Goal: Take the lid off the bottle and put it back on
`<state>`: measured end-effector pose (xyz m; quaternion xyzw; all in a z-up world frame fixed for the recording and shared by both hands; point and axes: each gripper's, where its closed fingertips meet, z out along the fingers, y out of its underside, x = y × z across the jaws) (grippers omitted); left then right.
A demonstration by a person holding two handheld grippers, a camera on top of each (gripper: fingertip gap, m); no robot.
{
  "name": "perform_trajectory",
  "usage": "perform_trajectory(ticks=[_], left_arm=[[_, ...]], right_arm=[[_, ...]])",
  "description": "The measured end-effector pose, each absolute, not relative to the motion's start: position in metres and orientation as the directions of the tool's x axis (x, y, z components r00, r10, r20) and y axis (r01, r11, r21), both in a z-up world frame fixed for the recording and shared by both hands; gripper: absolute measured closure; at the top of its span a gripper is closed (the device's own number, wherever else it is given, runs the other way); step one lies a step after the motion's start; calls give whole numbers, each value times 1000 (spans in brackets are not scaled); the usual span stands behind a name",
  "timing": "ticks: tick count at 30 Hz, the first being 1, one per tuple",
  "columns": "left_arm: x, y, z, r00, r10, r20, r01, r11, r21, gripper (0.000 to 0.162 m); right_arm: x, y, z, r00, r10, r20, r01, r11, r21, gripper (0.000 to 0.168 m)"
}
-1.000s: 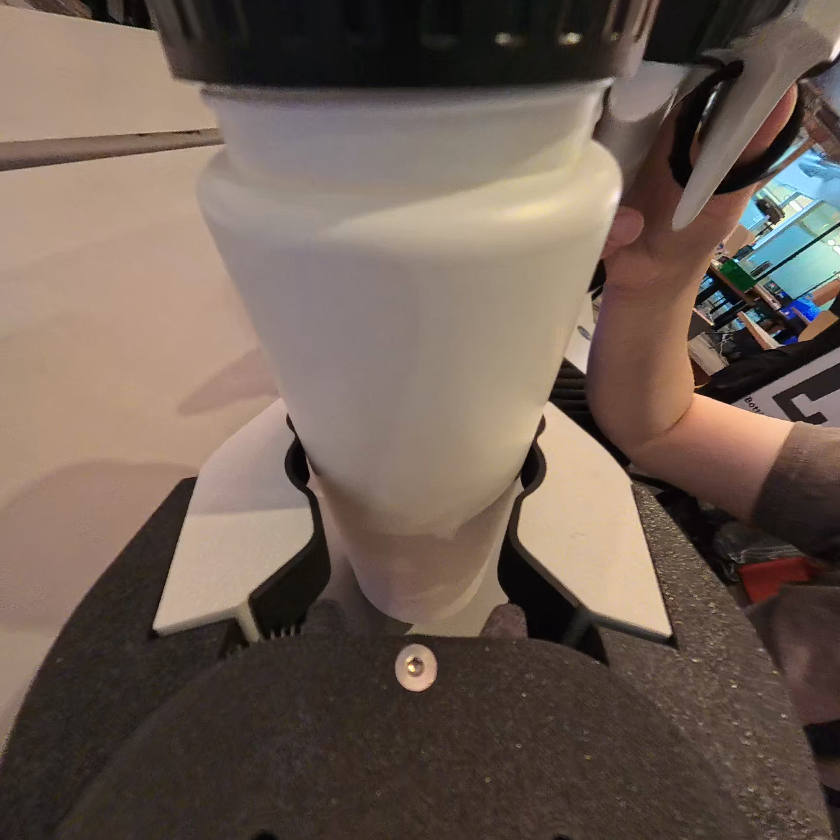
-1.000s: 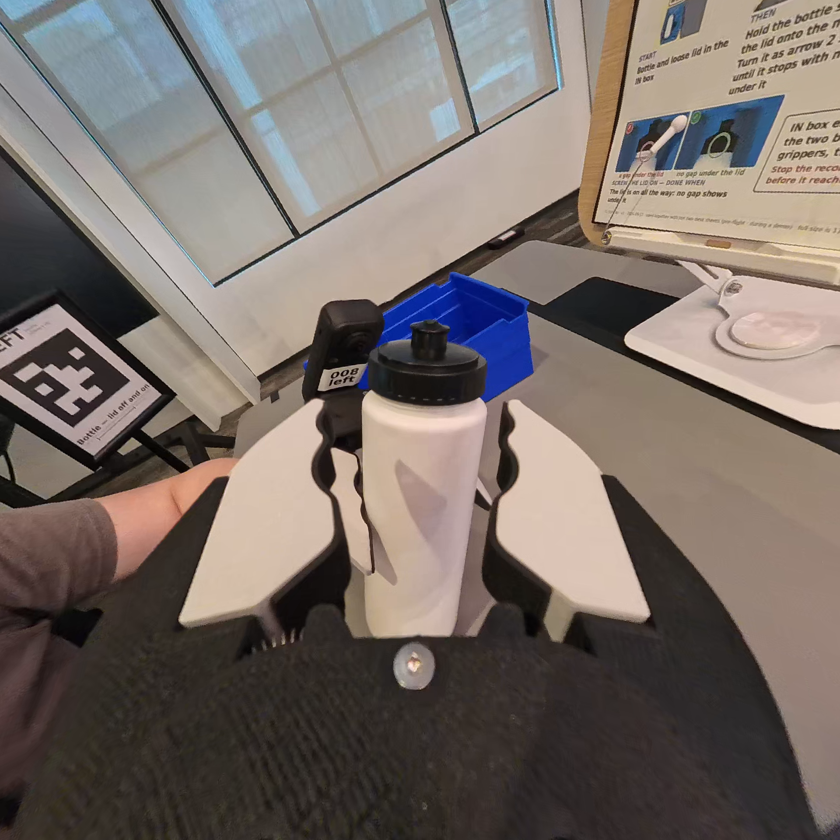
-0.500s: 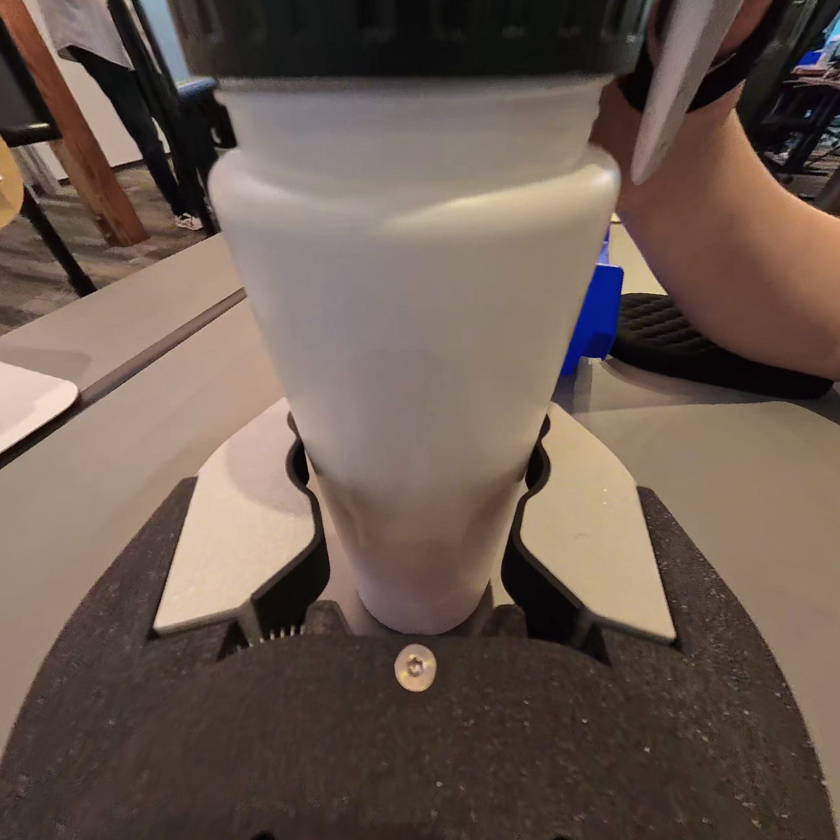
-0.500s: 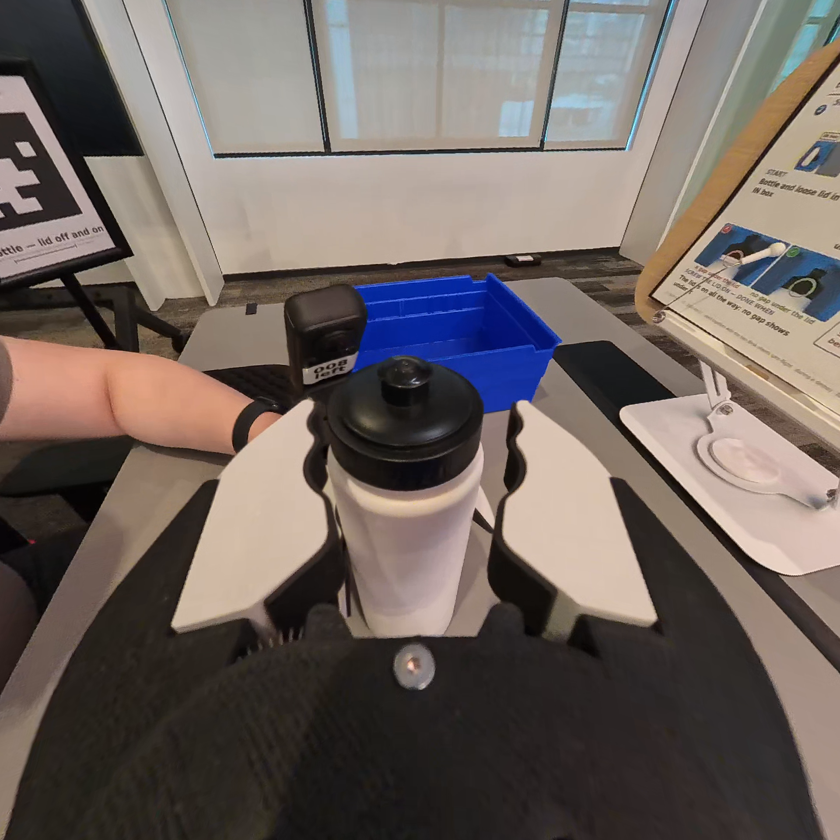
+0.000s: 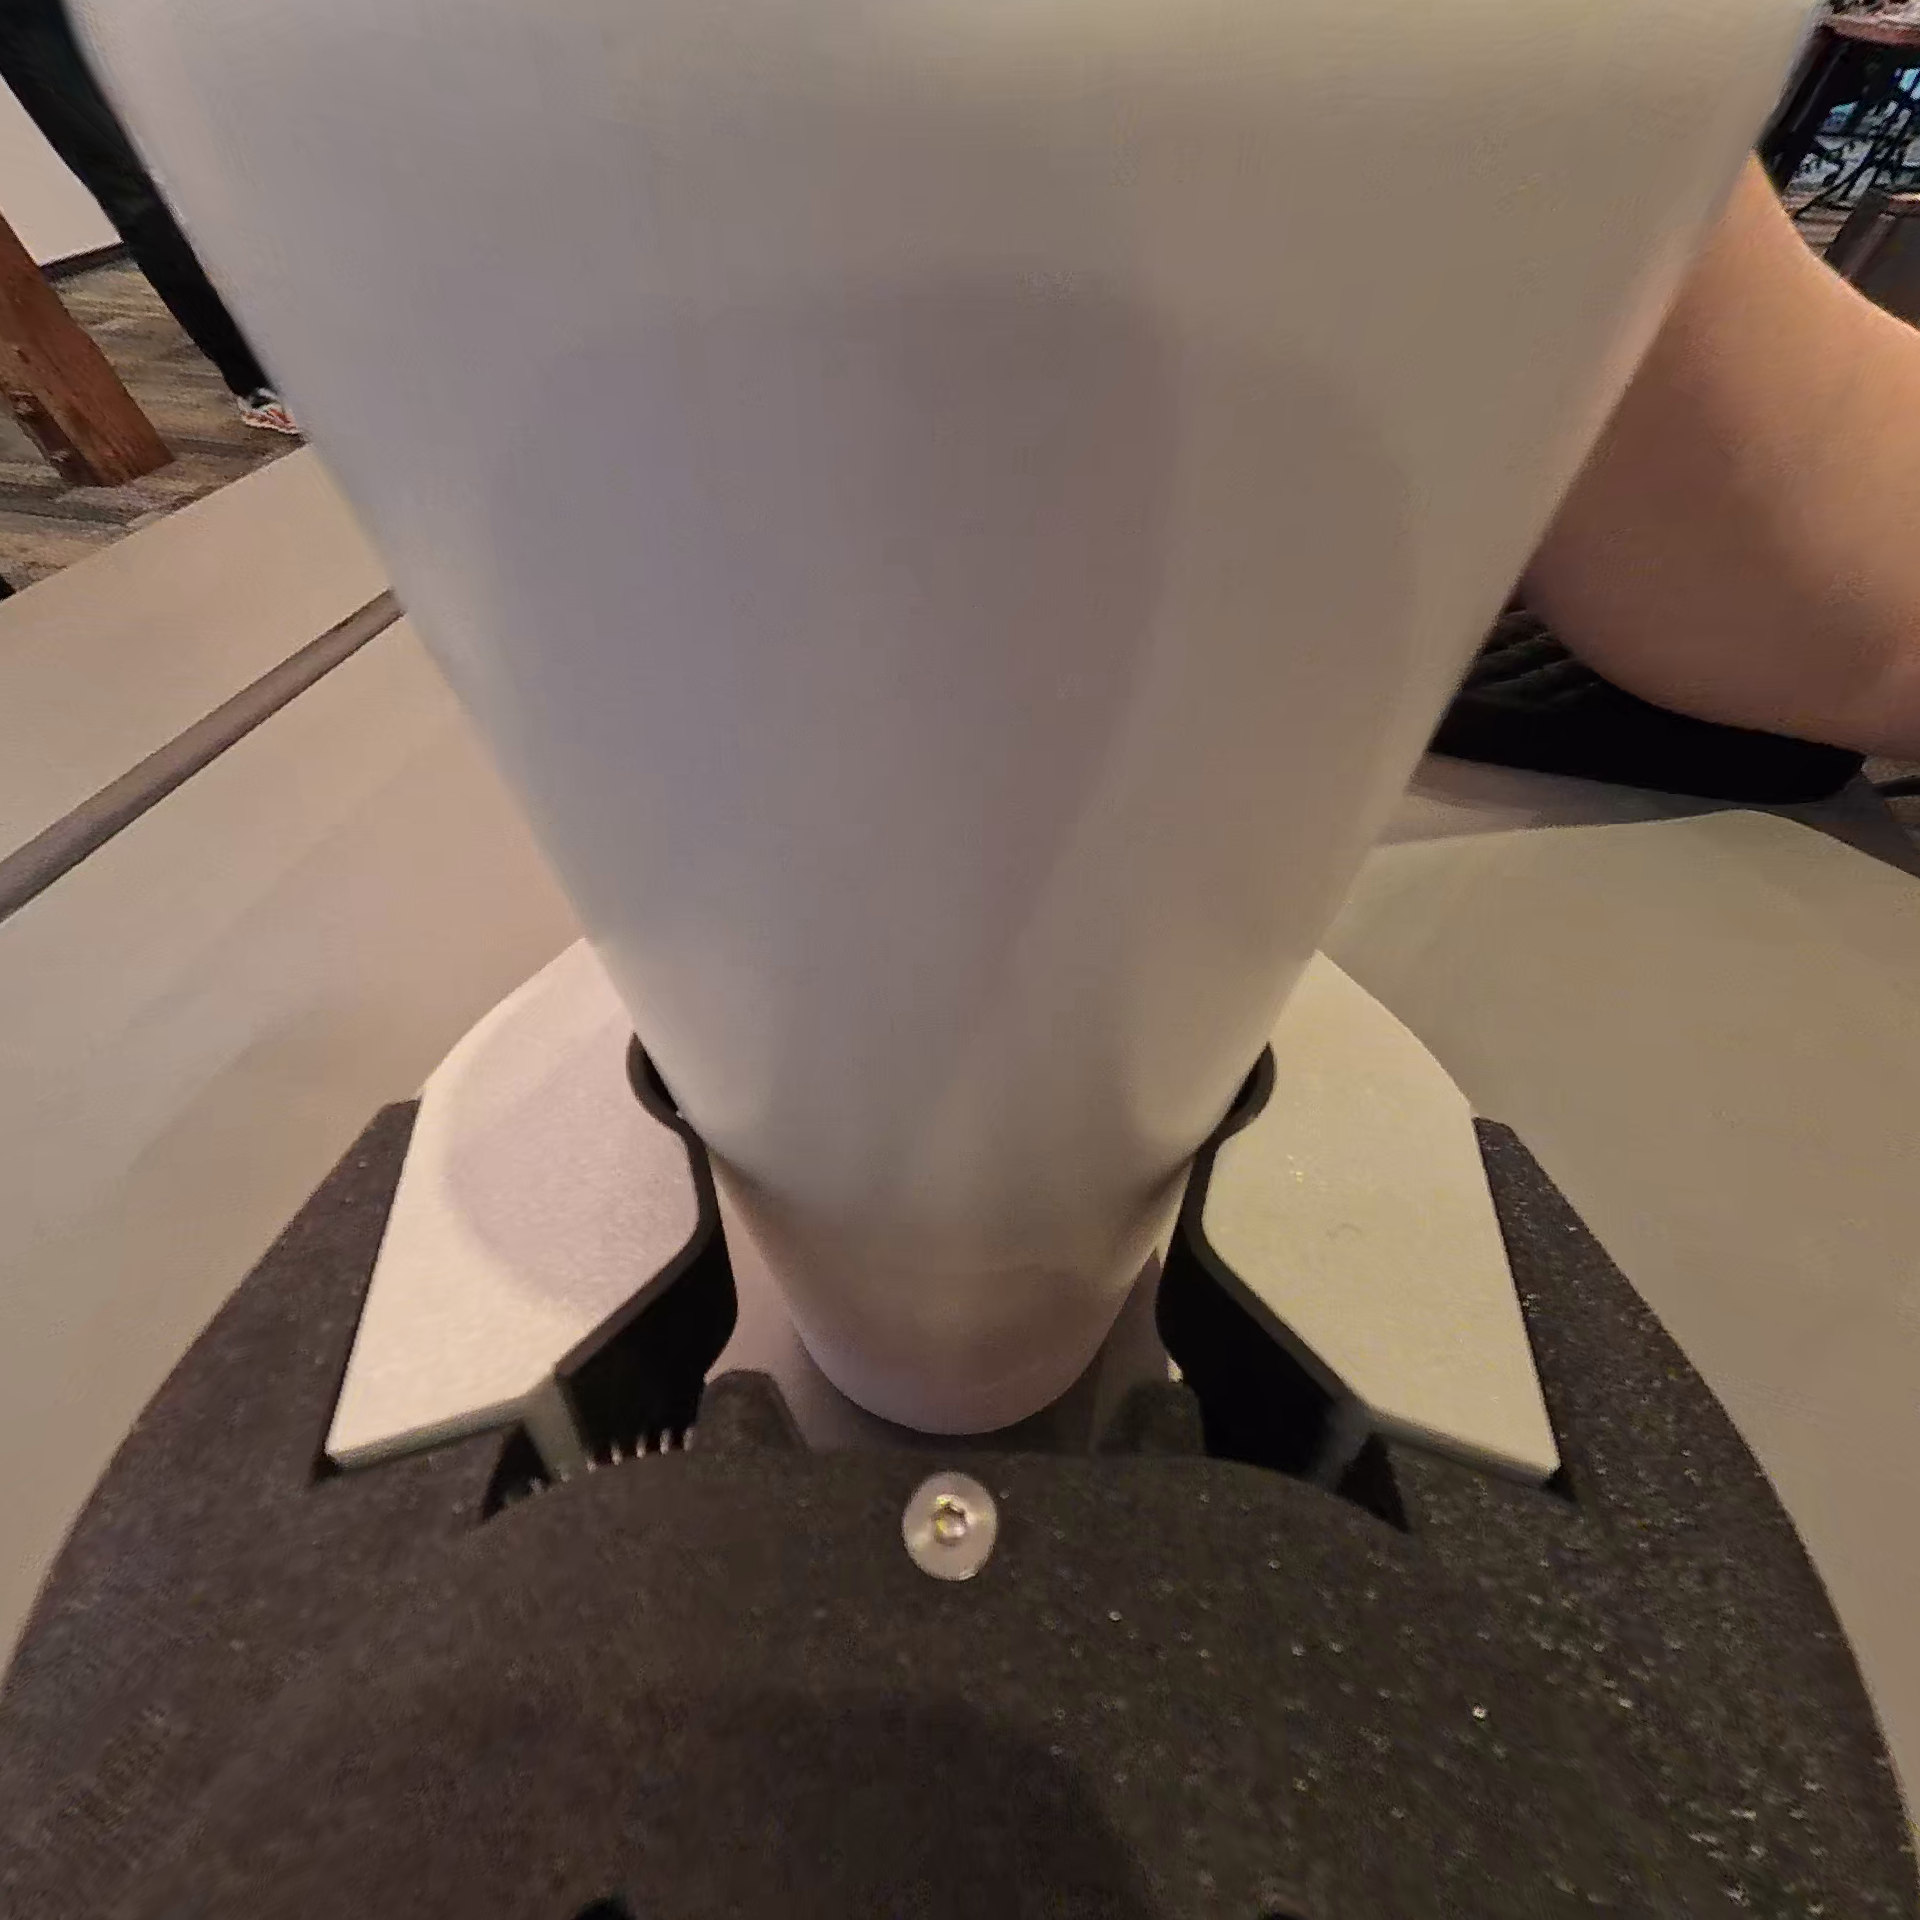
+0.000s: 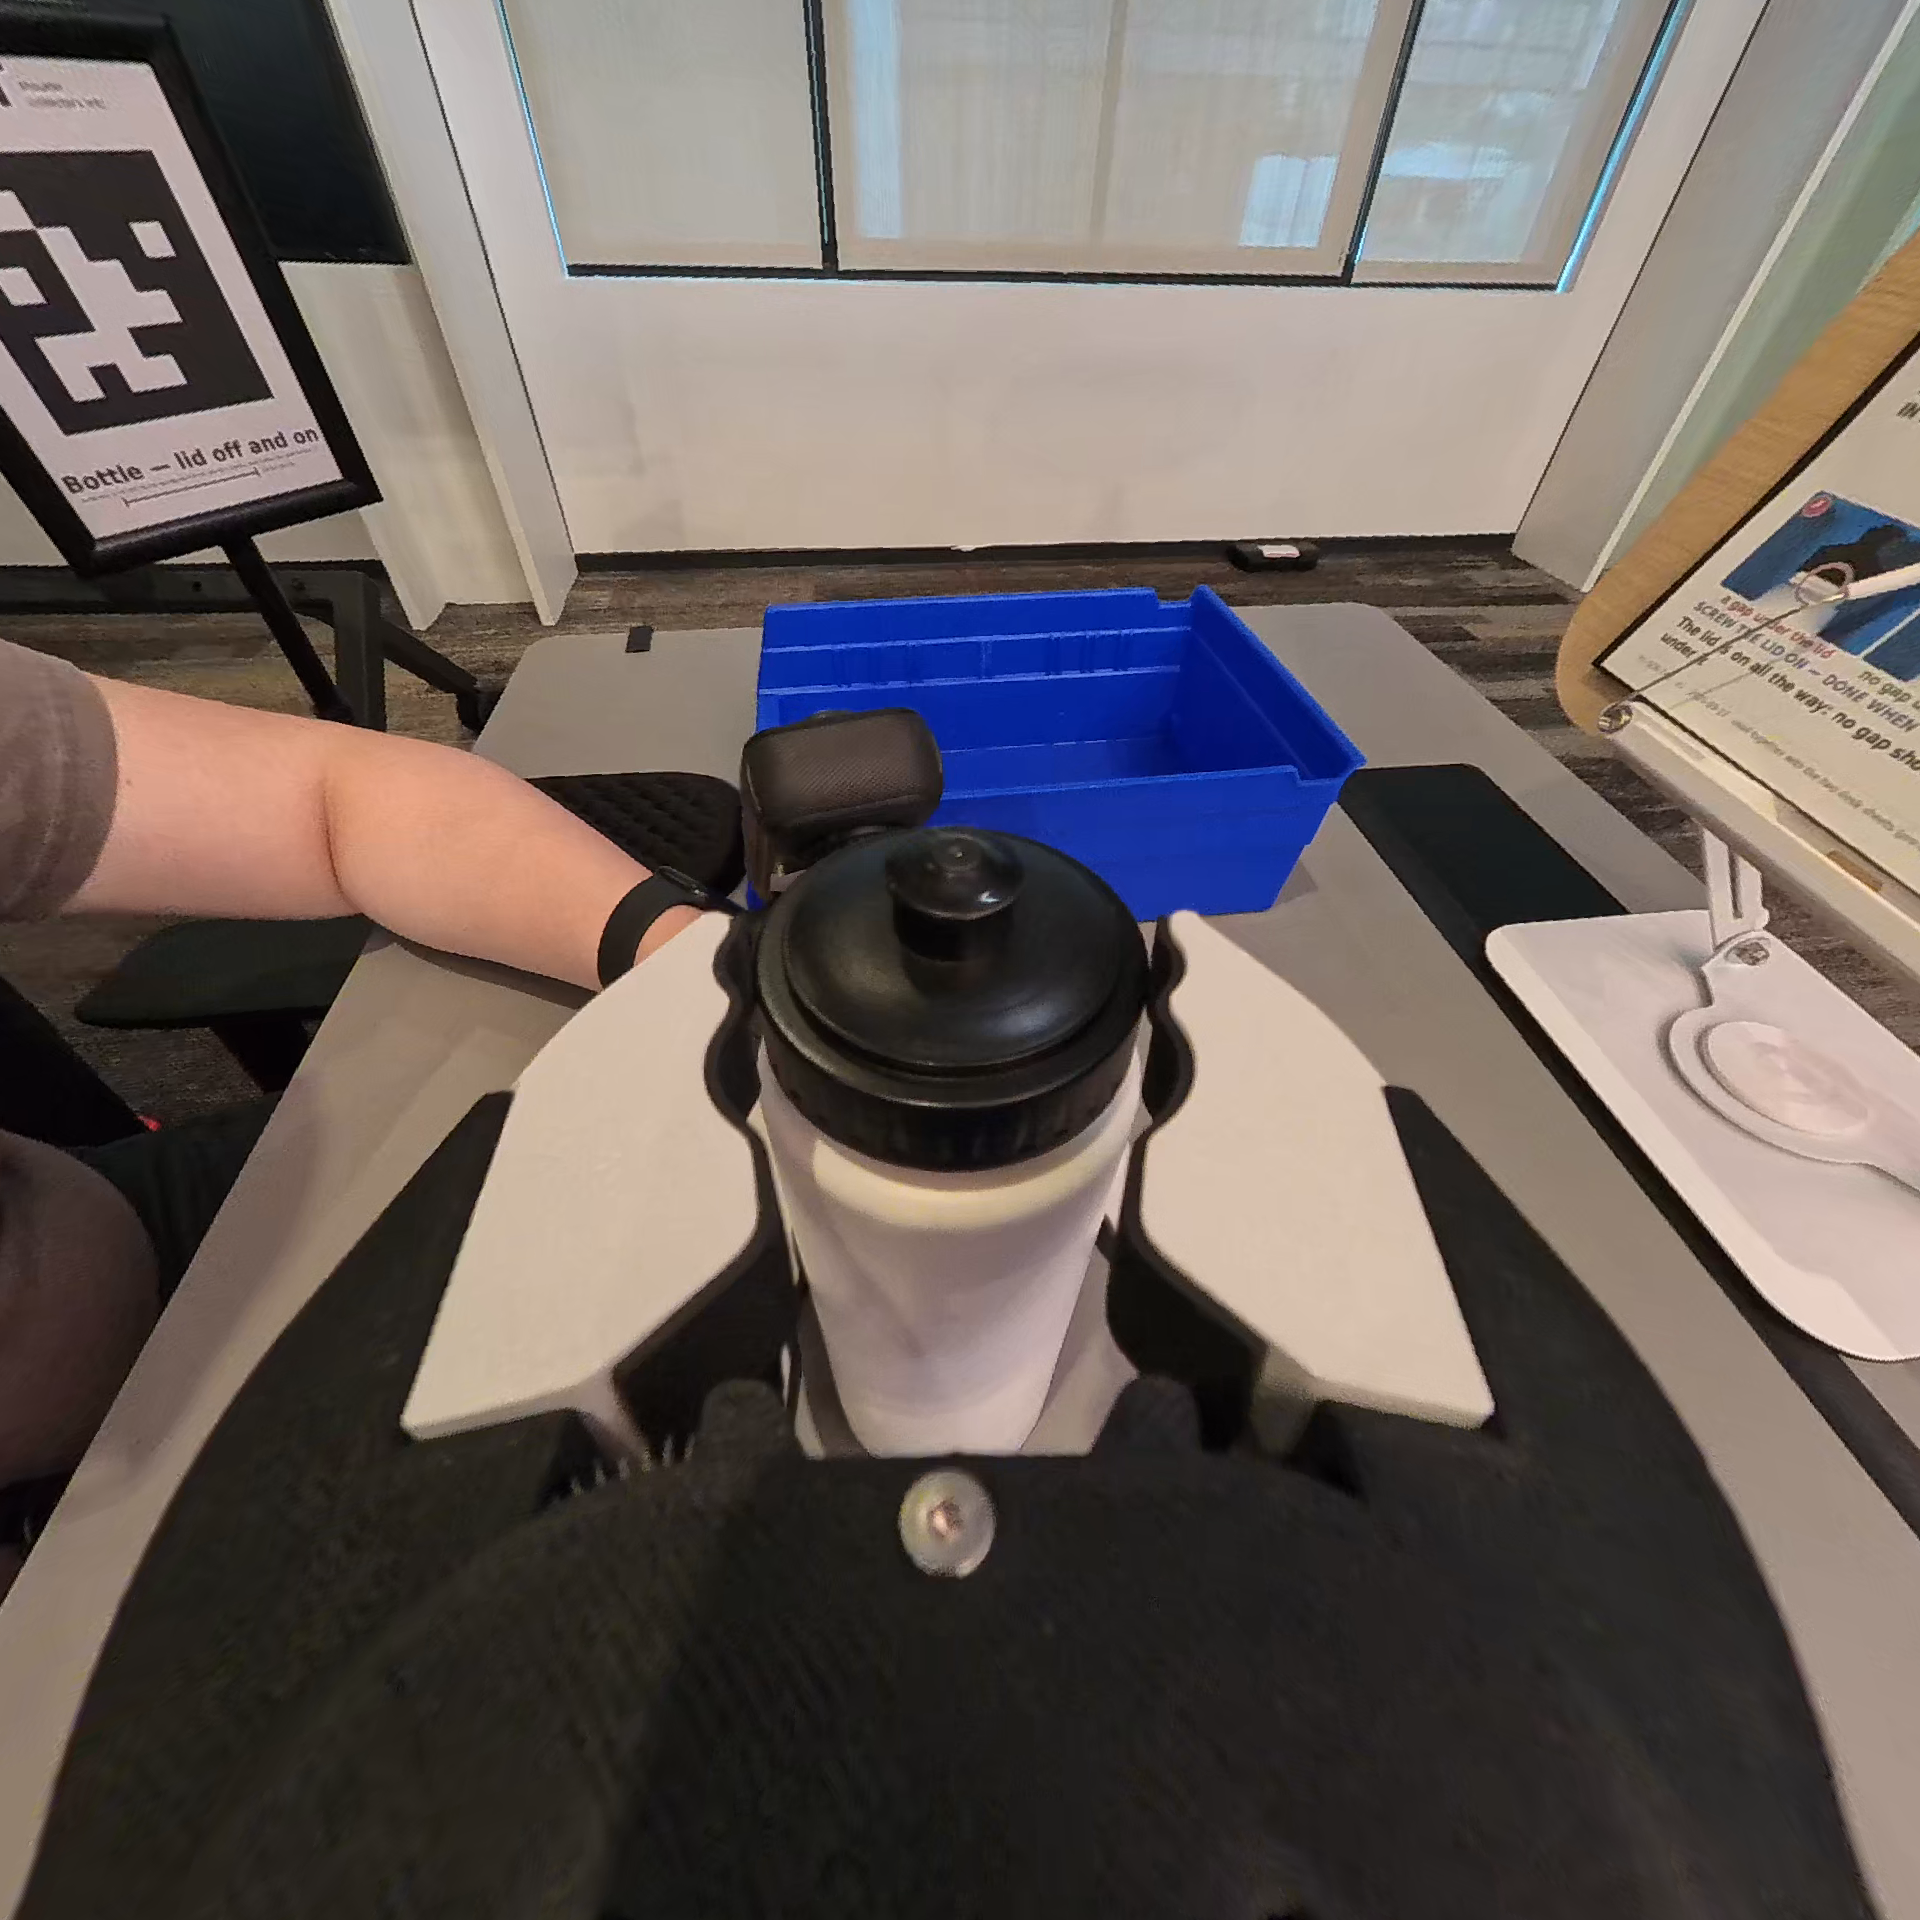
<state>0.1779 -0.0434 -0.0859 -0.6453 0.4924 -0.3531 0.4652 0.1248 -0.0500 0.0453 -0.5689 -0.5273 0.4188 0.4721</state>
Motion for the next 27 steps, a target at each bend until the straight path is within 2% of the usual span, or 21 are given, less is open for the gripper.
perform_trajectory(ticks=[4,7,12,14,18,22,27], left_arm=[[176,-39,-86,312,-950,-3,-310,-99,-945,59],[172,-31,-86,389,-921,3,-308,-133,-942,60],[157,-13,-86,546,-837,51,-266,-230,-936,59],[154,-11,-86,567,-823,29,-276,-223,-935,59],[157,-18,-86,499,-866,24,-288,-192,-938,59],[170,-49,-85,287,-957,51,-295,-138,-945,59],[179,-75,-86,146,-989,17,-318,-64,-946,59]], right_arm=[[124,-46,40,136,991,14,243,-19,-970,94],[122,-37,40,240,971,-2,255,-65,-965,94],[115,-20,40,492,865,-100,119,-181,-976,97],[112,-19,39,523,851,-40,145,-135,-980,96],[112,-30,46,388,913,123,235,31,-971,90],[118,-54,52,159,983,95,218,58,-974,90],[125,-77,45,-27,993,112,245,115,-963,94]])
